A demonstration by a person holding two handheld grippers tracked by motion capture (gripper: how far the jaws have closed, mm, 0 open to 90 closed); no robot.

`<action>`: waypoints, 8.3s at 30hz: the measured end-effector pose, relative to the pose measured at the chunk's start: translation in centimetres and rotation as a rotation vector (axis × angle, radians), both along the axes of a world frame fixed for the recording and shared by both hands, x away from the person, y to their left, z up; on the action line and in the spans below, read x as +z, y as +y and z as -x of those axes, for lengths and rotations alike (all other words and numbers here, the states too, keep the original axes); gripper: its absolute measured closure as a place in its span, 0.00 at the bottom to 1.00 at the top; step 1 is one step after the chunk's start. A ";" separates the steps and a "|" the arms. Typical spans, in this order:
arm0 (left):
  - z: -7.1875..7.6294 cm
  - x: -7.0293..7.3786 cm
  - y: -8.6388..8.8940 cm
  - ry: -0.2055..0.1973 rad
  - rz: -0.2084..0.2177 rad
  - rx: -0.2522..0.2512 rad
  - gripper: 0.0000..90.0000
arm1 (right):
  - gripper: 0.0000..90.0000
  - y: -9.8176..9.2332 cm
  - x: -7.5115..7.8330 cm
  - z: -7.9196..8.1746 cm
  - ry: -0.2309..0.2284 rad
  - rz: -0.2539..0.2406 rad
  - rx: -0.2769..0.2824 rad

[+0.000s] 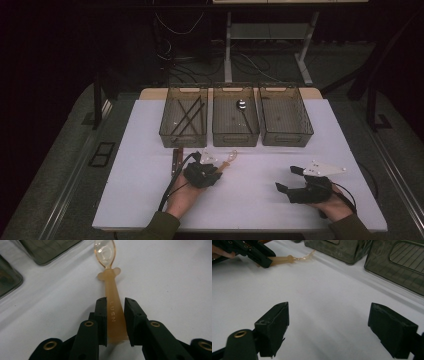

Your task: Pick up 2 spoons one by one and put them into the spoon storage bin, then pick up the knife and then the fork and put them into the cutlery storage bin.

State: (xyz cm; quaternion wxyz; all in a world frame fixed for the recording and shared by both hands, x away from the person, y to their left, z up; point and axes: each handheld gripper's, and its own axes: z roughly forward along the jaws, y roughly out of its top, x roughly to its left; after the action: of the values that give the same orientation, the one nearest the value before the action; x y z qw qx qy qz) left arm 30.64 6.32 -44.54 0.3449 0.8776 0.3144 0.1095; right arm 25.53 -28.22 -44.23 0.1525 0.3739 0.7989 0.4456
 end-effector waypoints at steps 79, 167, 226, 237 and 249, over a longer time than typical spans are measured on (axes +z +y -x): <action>-5.9 9.5 0.9 -0.076 0.131 -0.070 0.82 | 0.19 -0.3 0.3 0.0 -0.016 -0.038 0.009; -7.9 8.3 -0.6 -0.061 0.170 -0.012 0.29 | 0.19 -0.5 0.3 0.0 -0.011 -0.051 0.012; -4.8 -0.1 13.8 -0.038 0.041 0.342 0.99 | 0.19 -0.5 0.2 -0.1 0.001 -0.049 -0.001; -4.8 -0.2 13.0 -0.029 0.037 0.314 0.99 | 0.19 -0.5 0.2 -0.1 0.003 -0.049 -0.001; -4.6 -0.2 11.9 -0.006 0.046 0.244 0.99 | 0.19 -0.5 0.2 -0.1 0.003 -0.049 -0.001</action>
State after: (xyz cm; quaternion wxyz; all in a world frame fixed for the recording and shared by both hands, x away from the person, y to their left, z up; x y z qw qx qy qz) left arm 35.22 18.18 -44.71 0.3501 0.8244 0.4201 0.1458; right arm 25.65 -28.72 -44.06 0.1425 0.3787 0.7876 0.4646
